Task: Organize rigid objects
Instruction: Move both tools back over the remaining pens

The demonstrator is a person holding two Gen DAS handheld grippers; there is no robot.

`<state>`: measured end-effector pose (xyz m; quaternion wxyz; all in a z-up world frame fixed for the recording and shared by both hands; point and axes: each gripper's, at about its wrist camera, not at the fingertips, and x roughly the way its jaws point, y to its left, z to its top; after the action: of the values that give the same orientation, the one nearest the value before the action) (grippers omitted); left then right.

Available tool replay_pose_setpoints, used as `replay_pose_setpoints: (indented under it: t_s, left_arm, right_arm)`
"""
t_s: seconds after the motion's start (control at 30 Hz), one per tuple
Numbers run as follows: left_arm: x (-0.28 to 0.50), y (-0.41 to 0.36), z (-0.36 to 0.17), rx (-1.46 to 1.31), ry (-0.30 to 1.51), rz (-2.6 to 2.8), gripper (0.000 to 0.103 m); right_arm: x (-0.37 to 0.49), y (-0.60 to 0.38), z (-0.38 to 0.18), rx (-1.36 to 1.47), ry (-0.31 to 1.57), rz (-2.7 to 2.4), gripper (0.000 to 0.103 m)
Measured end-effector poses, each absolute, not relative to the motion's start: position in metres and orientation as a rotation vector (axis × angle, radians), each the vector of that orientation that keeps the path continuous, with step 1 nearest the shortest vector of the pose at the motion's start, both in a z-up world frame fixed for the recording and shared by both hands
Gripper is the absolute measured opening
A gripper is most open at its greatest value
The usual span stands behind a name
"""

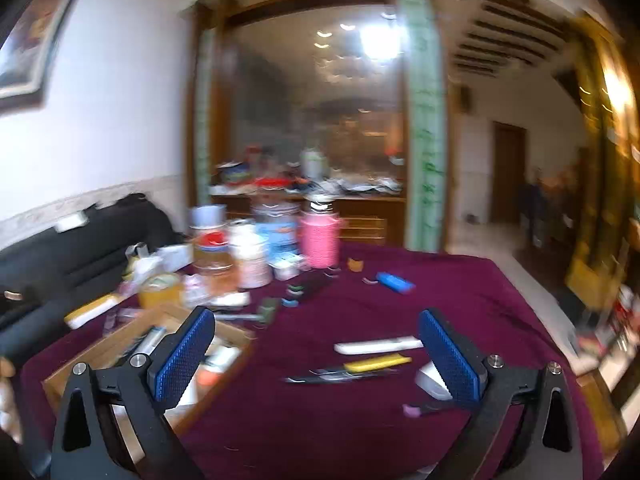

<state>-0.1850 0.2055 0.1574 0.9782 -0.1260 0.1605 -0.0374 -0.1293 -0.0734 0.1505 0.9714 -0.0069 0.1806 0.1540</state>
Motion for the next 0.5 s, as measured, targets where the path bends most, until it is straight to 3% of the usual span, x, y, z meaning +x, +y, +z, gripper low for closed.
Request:
replay_pose_setpoints:
  t_s: [0.1, 0.5]
  left_arm:
    - [-0.154, 0.169, 0.151, -0.247, 0.459, -0.173, 0.103]
    - [-0.117, 0.078, 0.144, -0.078, 0.600, -0.224, 0.103]
  right_arm:
    - [-0.087, -0.113, 0.133, 0.094, 0.583, 0.301, 0.103]
    - [0.001, -0.243, 0.101, 0.288, 0.580, 0.059, 0.102]
